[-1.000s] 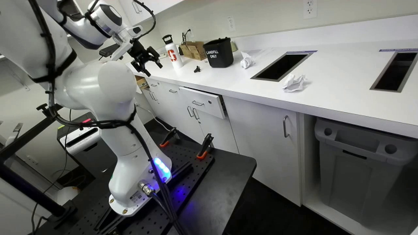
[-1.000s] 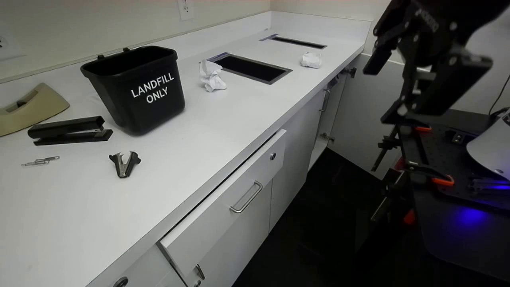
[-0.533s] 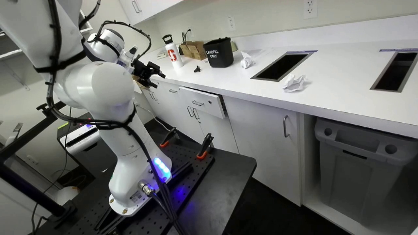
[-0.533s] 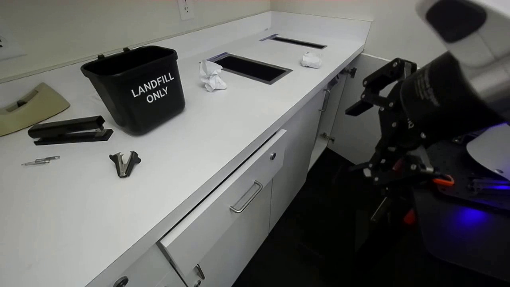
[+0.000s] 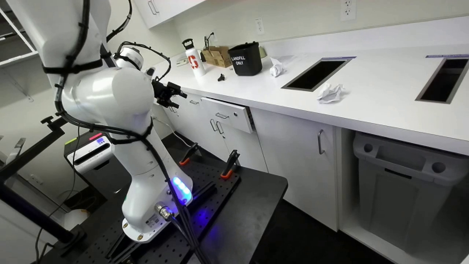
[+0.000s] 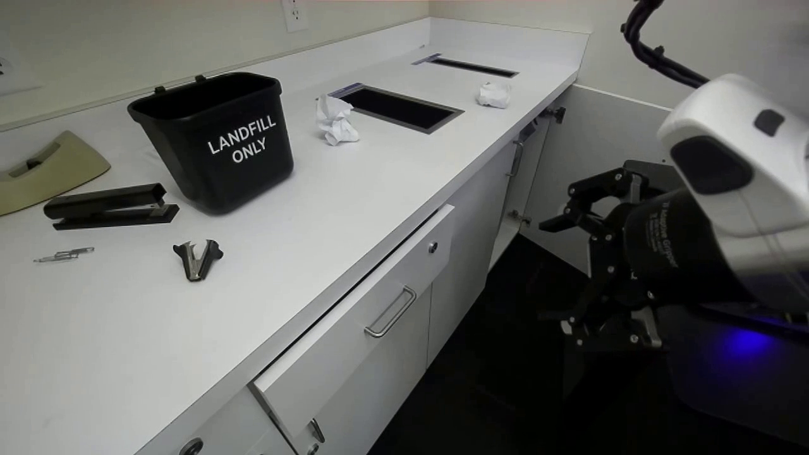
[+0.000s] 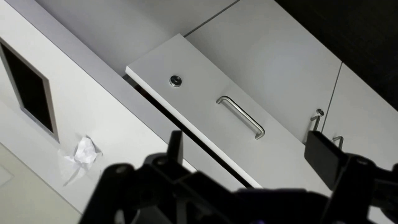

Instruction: Open the first drawer from the right, place the black tongs in the open drawer

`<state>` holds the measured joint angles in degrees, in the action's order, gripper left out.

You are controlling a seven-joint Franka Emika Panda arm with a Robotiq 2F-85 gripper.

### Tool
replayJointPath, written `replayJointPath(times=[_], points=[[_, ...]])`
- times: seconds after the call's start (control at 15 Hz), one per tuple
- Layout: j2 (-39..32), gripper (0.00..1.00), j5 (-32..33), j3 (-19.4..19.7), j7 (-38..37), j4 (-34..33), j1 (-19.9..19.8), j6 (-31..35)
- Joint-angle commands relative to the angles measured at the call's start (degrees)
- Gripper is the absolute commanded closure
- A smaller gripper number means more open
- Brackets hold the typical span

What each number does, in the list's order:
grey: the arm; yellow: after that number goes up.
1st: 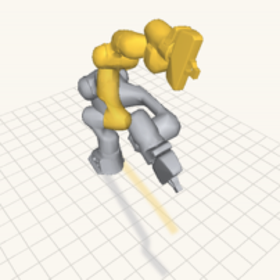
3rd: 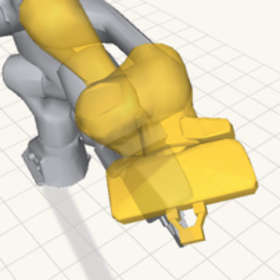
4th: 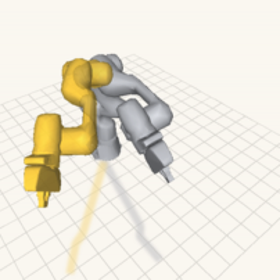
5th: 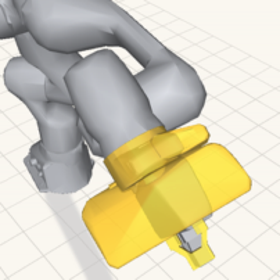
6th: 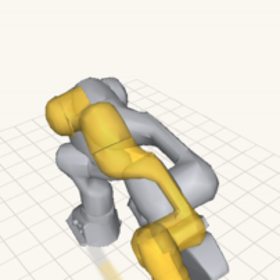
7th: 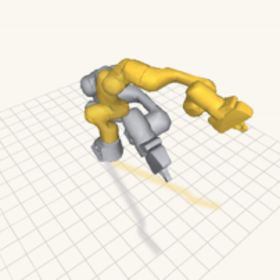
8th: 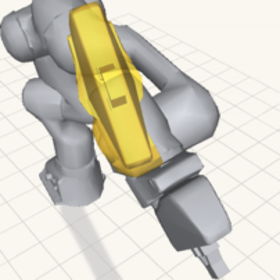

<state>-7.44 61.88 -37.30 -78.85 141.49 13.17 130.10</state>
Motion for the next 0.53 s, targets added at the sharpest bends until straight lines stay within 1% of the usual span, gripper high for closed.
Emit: replayJointPath(times=[0.0, 0.07, 0.13, 0.27, 0.33, 0.47], points=[[0.77, 0.00, -0.66, 3.71, 0.45, 0.06, 3.64, 0.47], [0.90, 0.00, -0.67, 3.69, 0.45, 0.05, 3.71, 0.45], [-0.99, 0.00, 1.45, 4.26, -0.57, -0.98, 4.89, -1.77], [-5.23, 0.00, 6.80, 6.04, -3.17, -2.82, 9.15, -7.75], [-7.89, 0.00, 10.11, 6.79, -4.87, -4.02, 11.55, -11.93], [-13.48, 0.00, 14.99, 8.24, -8.96, -6.39, 15.37, -17.42]])
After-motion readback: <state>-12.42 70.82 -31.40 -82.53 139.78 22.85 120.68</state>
